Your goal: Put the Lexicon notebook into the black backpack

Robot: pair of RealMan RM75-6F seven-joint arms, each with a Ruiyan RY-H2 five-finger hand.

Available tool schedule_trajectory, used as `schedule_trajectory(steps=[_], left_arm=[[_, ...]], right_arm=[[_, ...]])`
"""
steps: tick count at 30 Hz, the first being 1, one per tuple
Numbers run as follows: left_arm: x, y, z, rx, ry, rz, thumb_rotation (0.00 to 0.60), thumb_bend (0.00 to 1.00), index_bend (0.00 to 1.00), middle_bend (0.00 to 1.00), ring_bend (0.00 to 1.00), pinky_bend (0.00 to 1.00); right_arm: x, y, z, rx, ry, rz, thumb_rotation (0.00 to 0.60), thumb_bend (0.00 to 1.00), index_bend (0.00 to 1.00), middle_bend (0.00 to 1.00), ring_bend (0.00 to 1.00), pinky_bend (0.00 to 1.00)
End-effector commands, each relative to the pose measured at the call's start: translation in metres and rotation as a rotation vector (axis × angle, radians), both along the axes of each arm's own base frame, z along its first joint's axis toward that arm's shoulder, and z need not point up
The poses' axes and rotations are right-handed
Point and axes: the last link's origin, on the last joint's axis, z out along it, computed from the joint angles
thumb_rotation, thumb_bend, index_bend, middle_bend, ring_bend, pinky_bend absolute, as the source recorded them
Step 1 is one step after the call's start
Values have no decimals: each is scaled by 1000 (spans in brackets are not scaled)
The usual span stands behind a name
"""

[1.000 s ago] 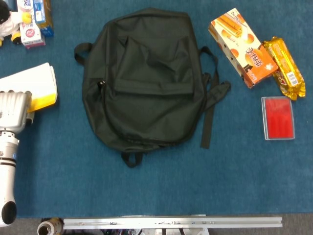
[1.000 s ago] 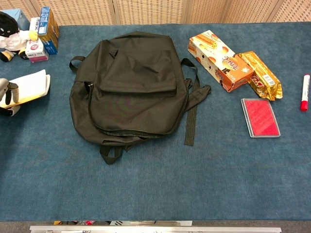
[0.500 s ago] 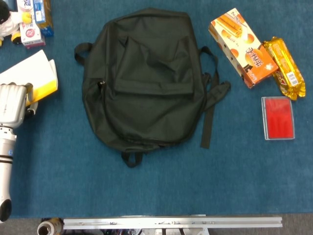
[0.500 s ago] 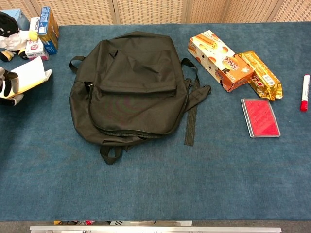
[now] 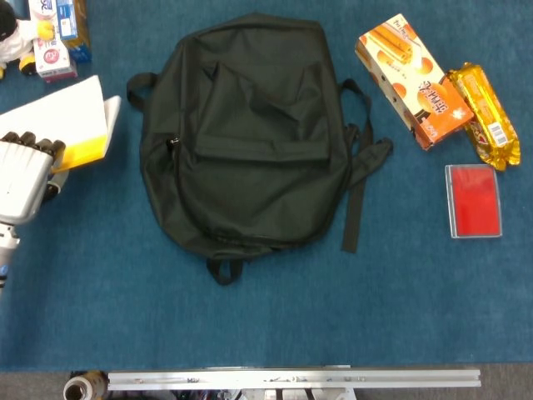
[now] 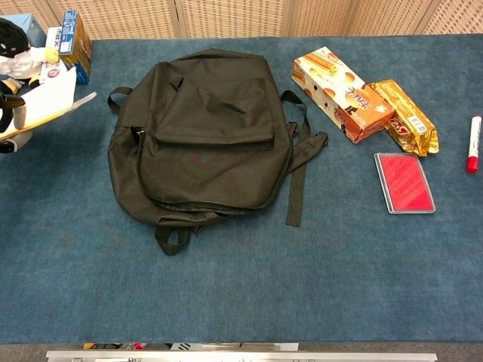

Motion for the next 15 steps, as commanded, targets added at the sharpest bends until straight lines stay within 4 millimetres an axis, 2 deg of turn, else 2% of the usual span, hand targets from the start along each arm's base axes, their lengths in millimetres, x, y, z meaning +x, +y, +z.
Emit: schedule_trajectory(steps=[1,7,15], left_arm=[[4,-4,11,10,4,-71,600,333,730,730,614,676],[12,-14,22,15,-2,-139,600,332,730,729,613,676],[23,-30,32,11,-11,-212,600,333,731,729,613,676]], right_arm=[[11,-4,-8,47,-5,29,600,148,163,266,126,274],[41,-18,-25,176,-9,105,600,147,163,266,142,297],[96,-33,-76,475,-21,199,600,145,189,285,157,326]])
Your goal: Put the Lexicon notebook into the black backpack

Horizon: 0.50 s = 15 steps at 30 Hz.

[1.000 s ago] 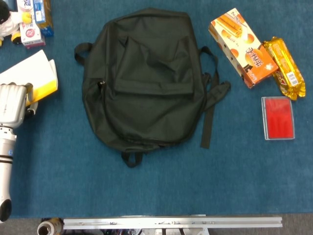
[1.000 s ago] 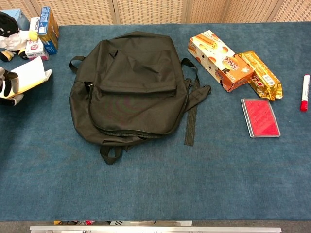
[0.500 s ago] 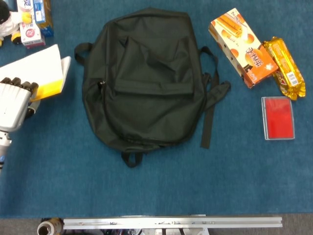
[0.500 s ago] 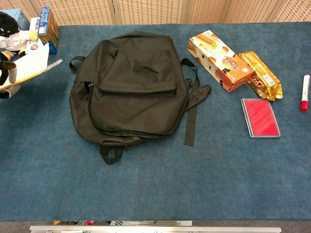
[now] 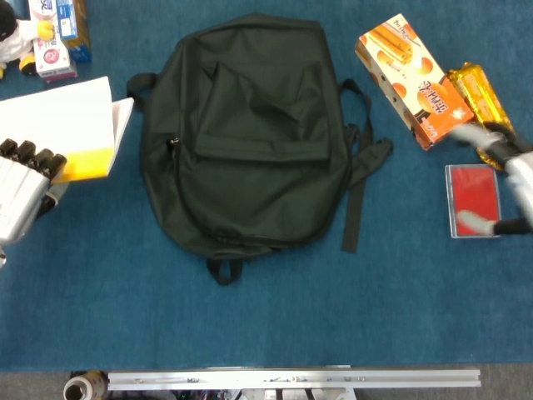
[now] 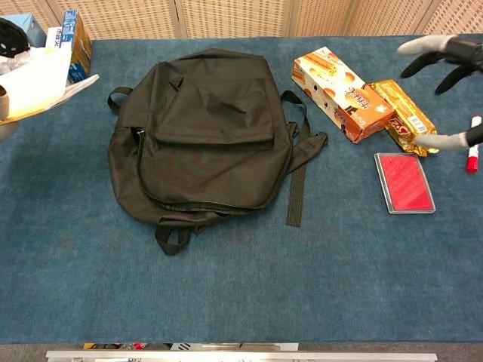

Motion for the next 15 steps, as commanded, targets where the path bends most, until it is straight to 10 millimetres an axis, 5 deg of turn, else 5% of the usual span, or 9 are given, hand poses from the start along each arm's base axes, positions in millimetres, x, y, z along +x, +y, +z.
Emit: schedule_trajectory(steps=[1,15], left_arm=[[3,-6,3,-5,1,-24,600,333,731,730,613,676],[15,-21,5,-29,27,-79,600,333,732,729,612,675]], right_arm=[[35,-8,-30,152,-4,63,600,145,190,286,158,326],[110,-26,-125,294,57,188,600,139,192,288,160,330]])
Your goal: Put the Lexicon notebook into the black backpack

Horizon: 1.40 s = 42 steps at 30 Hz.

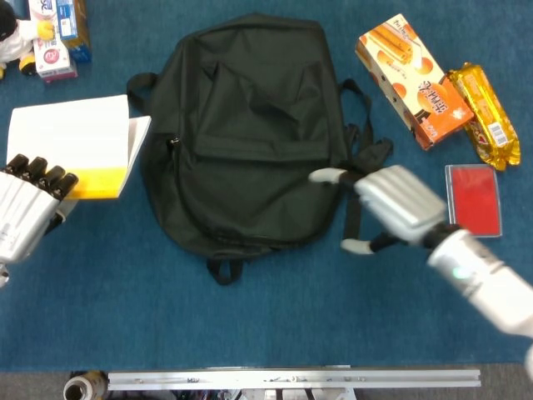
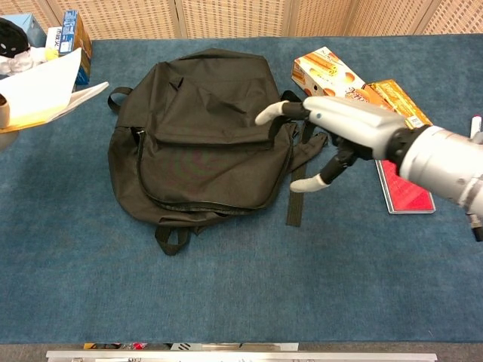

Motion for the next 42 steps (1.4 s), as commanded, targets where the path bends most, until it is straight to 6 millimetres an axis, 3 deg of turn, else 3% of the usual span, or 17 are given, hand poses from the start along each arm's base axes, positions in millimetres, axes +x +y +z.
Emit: schedule_trajectory(steps=[1,6,14,32,39,42], left_arm=[[0,-2,0,-2,4,-2,600,333,732,729,612,675],[0,-4,1,-1,7,-5,600,333,733,729,612,676],[-2,-6,1,-2,16,0,600,333,734,729,612,675],[-3,-4,1,-9,7,9,600,332,734,728,611,676],[-7,-7,1,-8,7,17,600,333,734,728,611,676],[-7,-7,2,-8,1,19,600,333,734,728,611,676]], right_arm=[[24,-4,-27,9,21,47,600,138,192,288,160,330],[40,-3,-58,8,71,77,600,136,192,288,160,330],[45,-4,-100,-38,159,115,600,136,192,288,160,330],[50,-3,-138,-110,228,165,600,140,196,288,161,330],[47,-17,-139,-152,242,135,600,327,220,288,163,330],[46,-23,-138,-164,233,109,600,467,244,291,181,339]])
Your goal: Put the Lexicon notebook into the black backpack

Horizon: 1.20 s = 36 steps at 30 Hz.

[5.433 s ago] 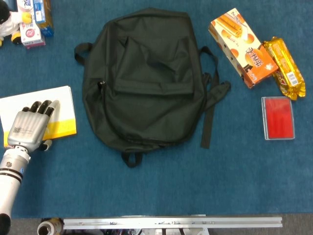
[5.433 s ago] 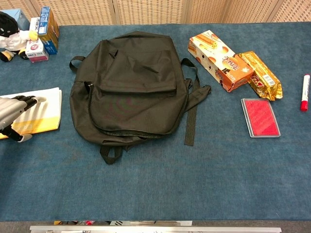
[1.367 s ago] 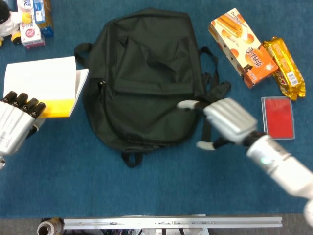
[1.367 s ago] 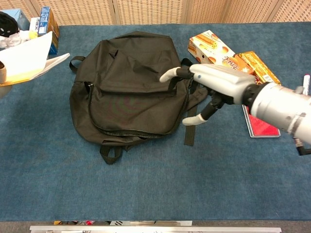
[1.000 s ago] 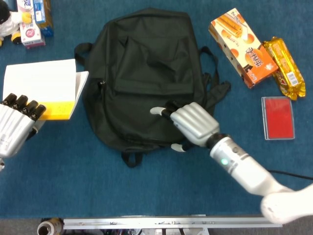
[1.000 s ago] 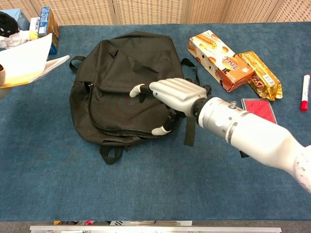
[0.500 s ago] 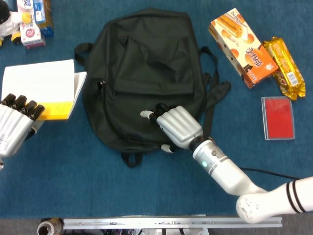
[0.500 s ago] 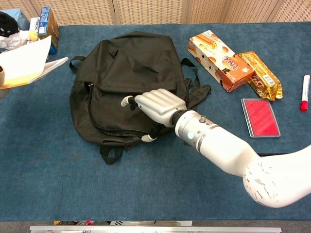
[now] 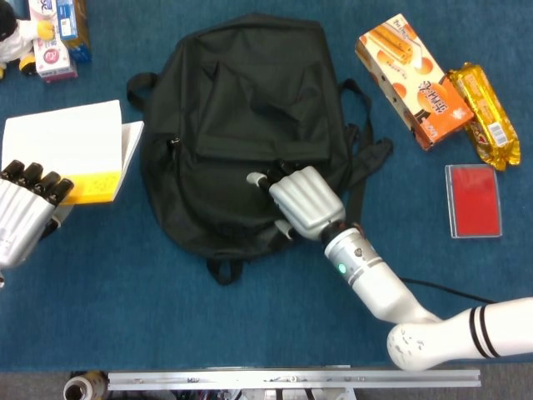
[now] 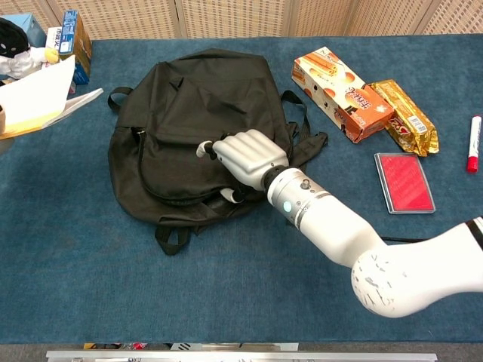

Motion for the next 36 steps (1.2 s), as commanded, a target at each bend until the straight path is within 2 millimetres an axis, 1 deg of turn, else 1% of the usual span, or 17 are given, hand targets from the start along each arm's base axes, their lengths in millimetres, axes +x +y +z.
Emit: schedule_trajectory(steps=[1,4,6,8,9,11,14,15,17,25,36], left_arm=[[0,0,0,-1,-3,1,600,333,734,728,611,676],[-1,0,1,-3,-1,1,600,333,734,728,610,675],[-1,0,1,-4,-3,0,600,333,734,727,609,676],[0,0,2,-5,-3,-2,600,333,734,727,609,676],[0,1,2,-6,-3,-3,600,333,734,727,609,676],[0,2,2,-7,0,-6,600,333,734,727,609,676],[0,5,4,-11,-1,-14,600,333,735,728,609,675],[1,5,5,-13,-4,-19,600,333,735,728,609,675],[3,6,6,-20,-13,-39,600,333,736,728,609,676],[14,2,6,-79,-28,-140,600,333,740,730,609,675],[32,-1,-1,-154,-18,-240,600,333,742,730,609,676]], right_arm=[[0,-5,1,-14,-14,-16,600,513,259,301,194,349],[1,-11,4,-41,-36,-16,600,592,320,339,232,388],[3,-14,6,-49,-63,-27,600,631,385,377,273,435],[3,-17,6,-50,-77,-34,600,668,504,437,340,519],[3,-18,6,-48,-83,-40,600,679,542,457,363,551],[5,-21,8,-45,-105,-60,600,716,645,521,442,655],[10,-31,14,-61,-134,-81,600,756,730,589,533,758],[11,-34,16,-66,-141,-89,600,765,747,604,555,779],[16,-41,21,-79,-154,-104,600,780,772,625,586,807],[33,-59,34,-122,-239,-192,600,803,803,647,643,859],[56,-86,51,-191,-397,-319,600,804,802,647,646,862]])
